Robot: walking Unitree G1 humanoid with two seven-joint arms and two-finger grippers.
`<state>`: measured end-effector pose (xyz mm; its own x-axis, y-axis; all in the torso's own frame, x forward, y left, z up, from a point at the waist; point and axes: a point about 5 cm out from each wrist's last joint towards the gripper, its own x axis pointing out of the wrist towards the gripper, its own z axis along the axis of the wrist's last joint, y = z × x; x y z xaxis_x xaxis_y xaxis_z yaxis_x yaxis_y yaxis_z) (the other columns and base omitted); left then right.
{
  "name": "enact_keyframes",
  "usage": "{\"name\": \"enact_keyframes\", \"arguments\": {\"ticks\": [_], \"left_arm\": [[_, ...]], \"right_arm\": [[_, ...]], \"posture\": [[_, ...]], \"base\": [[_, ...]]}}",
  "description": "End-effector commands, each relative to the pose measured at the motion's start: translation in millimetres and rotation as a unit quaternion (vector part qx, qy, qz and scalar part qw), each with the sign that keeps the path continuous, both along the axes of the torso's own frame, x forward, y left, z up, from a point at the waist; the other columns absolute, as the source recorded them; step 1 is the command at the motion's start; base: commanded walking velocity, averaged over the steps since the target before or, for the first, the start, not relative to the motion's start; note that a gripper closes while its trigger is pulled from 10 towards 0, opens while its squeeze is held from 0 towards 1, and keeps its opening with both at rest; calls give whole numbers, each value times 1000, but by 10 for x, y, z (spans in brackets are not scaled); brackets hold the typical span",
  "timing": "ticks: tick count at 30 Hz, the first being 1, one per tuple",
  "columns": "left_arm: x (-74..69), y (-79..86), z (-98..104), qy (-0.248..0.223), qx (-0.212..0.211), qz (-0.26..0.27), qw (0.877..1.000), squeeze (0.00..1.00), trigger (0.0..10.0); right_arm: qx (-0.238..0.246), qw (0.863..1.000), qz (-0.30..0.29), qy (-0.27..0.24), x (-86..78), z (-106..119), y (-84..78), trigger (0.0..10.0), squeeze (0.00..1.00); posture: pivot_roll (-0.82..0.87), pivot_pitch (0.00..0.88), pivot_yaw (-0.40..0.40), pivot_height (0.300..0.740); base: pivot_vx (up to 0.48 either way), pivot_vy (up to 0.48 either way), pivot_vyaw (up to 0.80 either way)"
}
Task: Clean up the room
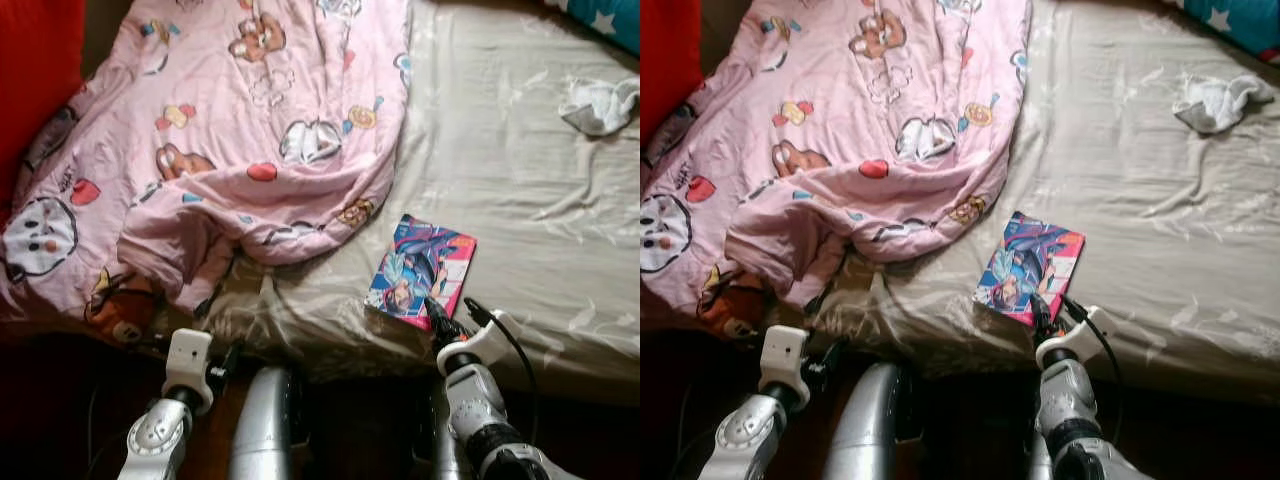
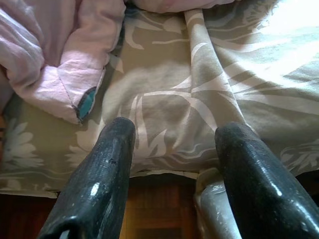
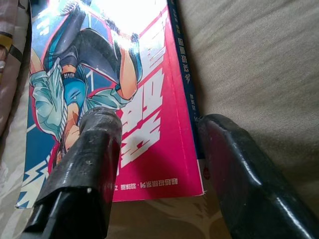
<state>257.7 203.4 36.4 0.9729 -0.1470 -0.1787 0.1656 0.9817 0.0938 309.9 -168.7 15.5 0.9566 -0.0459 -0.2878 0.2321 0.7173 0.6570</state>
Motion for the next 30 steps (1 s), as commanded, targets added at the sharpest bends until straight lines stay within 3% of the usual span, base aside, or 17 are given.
{"name": "enact_keyframes", "arguments": {"ticks": [1, 18, 23, 30], "left_arm": [[-97, 89, -83, 25, 15, 4, 1000, 0, 10000], [-159, 115, -43, 29, 27, -1, 999, 0, 10000], [-154, 93, -30, 29, 29, -5, 999, 0, 10000], [-171, 103, -17, 31, 33, -7, 999, 0, 10000]], "right_arm": [[10, 1000, 11, 25, -77, -103, 75, 10000, 0], [95, 995, 15, 32, -194, -229, 150, 10000, 0], [93, 994, 43, 45, -228, -268, 239, 10000, 0], [95, 993, 38, 51, -241, -285, 213, 10000, 0]], "posture": [[117, 345, 162, 601], [143, 355, 178, 601], [147, 352, 178, 601], [158, 354, 183, 601]], "base": [[0, 0, 0], [0, 0, 0], [0, 0, 0], [0, 0, 0]]}}
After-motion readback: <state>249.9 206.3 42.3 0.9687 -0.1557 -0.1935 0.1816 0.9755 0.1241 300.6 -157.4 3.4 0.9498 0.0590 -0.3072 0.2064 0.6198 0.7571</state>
